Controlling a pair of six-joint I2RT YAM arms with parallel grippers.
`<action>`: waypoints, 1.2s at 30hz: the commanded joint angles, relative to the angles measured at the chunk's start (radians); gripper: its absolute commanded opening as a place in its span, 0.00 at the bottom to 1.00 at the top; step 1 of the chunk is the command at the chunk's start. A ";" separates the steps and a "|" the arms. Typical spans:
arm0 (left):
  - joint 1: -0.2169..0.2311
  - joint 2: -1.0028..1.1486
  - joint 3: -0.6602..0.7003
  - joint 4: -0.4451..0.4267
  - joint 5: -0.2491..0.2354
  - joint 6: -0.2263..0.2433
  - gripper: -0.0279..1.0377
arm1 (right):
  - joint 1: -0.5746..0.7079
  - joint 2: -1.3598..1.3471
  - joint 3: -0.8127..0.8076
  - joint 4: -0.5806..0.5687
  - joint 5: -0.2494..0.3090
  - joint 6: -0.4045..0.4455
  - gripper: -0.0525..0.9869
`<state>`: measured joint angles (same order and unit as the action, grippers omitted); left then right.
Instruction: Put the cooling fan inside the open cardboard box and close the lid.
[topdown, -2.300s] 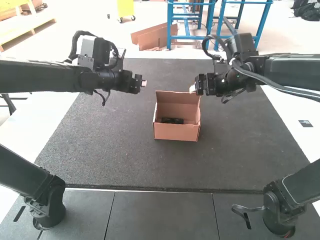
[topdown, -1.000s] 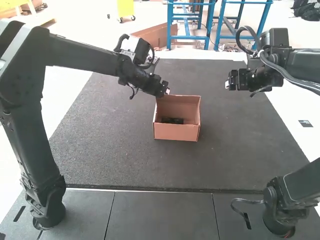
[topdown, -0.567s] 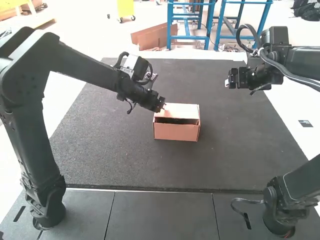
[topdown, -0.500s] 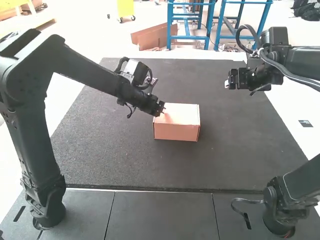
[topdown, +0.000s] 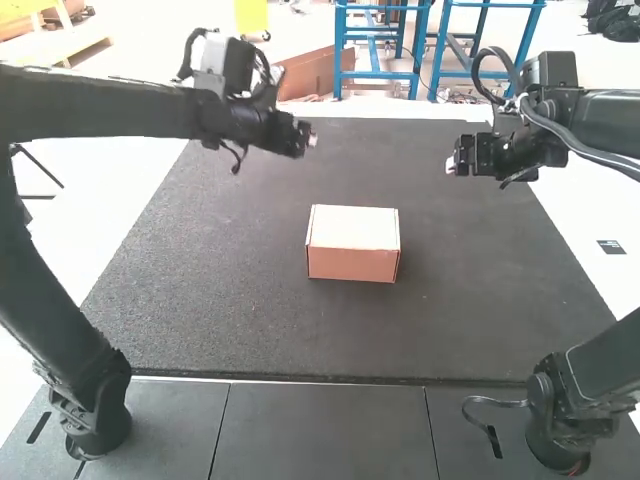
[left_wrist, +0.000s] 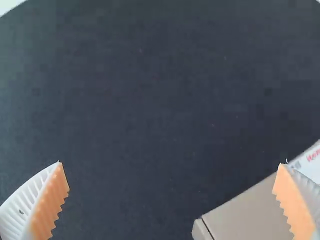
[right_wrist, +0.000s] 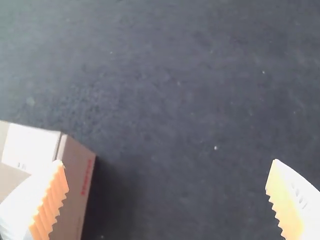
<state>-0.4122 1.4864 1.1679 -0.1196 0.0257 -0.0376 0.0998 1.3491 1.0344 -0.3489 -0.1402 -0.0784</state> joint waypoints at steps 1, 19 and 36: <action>0.013 -0.086 -0.017 -0.014 0.023 0.010 0.94 | -0.005 -0.039 0.013 0.045 -0.038 0.019 0.93; 0.013 -0.586 -0.522 0.537 -0.188 0.028 0.93 | -0.008 -0.412 -0.231 0.453 -0.025 -0.166 0.94; 0.015 -1.028 -0.961 0.511 -0.244 0.030 0.93 | 0.014 -0.920 -0.826 0.780 0.169 -0.015 0.92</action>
<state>-0.3946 0.4889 0.2470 0.3874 -0.2108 -0.0151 0.1036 0.4614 0.2386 0.4076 -0.0059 -0.1131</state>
